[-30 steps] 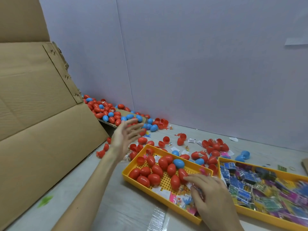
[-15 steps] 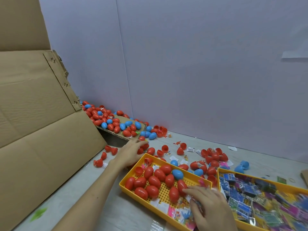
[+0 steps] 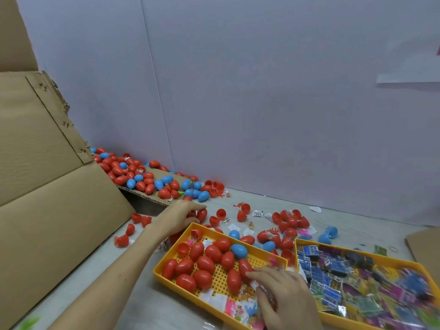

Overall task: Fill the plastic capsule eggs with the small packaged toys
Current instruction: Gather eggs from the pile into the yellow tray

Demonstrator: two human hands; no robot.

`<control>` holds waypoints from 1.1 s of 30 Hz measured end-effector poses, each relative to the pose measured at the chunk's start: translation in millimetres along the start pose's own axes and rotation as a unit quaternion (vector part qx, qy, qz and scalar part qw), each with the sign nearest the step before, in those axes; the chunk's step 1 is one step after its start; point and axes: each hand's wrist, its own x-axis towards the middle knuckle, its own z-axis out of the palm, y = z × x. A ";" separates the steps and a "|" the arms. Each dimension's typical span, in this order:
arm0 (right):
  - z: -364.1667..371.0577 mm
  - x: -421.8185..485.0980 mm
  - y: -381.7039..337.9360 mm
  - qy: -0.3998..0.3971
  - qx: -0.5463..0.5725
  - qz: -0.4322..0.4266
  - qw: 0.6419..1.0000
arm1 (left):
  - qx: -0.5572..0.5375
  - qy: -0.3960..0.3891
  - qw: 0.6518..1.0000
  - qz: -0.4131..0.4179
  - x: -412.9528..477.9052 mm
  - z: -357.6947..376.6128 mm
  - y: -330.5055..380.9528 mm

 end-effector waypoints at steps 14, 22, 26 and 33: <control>0.8 -6.5 -3.7 -0.012 0.017 0.055 0.998 | -0.229 -0.069 0.970 -0.039 -78.3 -53.8 75.5; 1.0 -8.1 -5.4 -0.024 0.029 0.056 0.998 | -0.032 -0.054 0.998 -0.002 -17.8 -21.8 147.1; -0.4 -8.2 -4.7 -0.031 0.030 0.049 0.998 | 0.051 -0.187 0.980 -0.041 24.8 -0.4 168.2; 1.9 -7.2 -1.8 -0.015 0.027 0.036 0.999 | -0.033 -0.248 0.968 -0.033 44.5 11.3 169.2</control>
